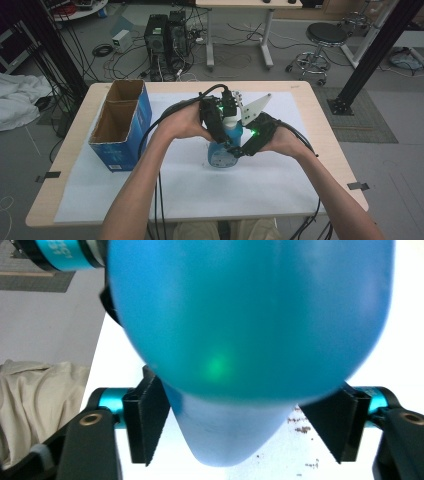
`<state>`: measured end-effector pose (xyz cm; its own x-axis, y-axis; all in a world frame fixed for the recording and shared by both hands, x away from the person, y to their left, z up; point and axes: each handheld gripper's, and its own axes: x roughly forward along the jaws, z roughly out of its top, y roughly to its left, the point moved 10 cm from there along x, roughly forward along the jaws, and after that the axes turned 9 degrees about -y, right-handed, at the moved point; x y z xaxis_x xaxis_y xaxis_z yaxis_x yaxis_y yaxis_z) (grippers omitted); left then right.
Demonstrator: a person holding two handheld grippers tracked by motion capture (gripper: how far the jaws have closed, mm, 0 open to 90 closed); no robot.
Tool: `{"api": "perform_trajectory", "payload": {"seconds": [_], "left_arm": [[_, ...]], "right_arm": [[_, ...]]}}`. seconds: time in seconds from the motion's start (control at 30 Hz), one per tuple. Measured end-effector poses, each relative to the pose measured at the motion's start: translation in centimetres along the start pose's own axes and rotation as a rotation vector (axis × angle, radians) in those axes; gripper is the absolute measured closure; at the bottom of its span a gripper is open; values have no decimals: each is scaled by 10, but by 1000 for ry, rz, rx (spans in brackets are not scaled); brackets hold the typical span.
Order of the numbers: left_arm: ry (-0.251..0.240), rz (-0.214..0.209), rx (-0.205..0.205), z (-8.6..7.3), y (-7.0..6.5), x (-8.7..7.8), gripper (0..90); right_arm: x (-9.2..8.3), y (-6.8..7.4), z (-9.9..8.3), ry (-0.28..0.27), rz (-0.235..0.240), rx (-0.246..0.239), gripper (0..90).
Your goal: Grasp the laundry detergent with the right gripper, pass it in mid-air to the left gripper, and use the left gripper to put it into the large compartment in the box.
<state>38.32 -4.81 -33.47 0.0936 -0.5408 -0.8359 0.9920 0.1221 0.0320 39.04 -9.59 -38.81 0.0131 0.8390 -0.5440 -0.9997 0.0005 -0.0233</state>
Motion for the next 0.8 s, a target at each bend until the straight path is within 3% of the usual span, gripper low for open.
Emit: {"api": "perform_trajectory", "payload": {"seconds": [0.07, 0.43, 0.7, 0.73, 0.77, 0.8], "left_arm": [[2, 1, 2, -1, 0, -2, 375], [11, 44, -20, -6, 5, -27, 375], [20, 80, -38, -10, 17, -67, 375], [20, 89, -42, -10, 20, -74, 375], [22, 95, -46, -11, 23, -80, 375], [32, 105, -50, -12, 25, -88, 375]], "right_arm": [[-4, -1, 0, 4, -12, 8, 245], [-25, -5, -6, 35, -58, 13, 233], [-55, -7, -31, 155, -141, 22, 218], [-65, -8, -40, 188, -162, 27, 182], [-65, -8, -40, 188, -162, 27, 182], [-69, -9, -45, 204, -183, 34, 117]]}}
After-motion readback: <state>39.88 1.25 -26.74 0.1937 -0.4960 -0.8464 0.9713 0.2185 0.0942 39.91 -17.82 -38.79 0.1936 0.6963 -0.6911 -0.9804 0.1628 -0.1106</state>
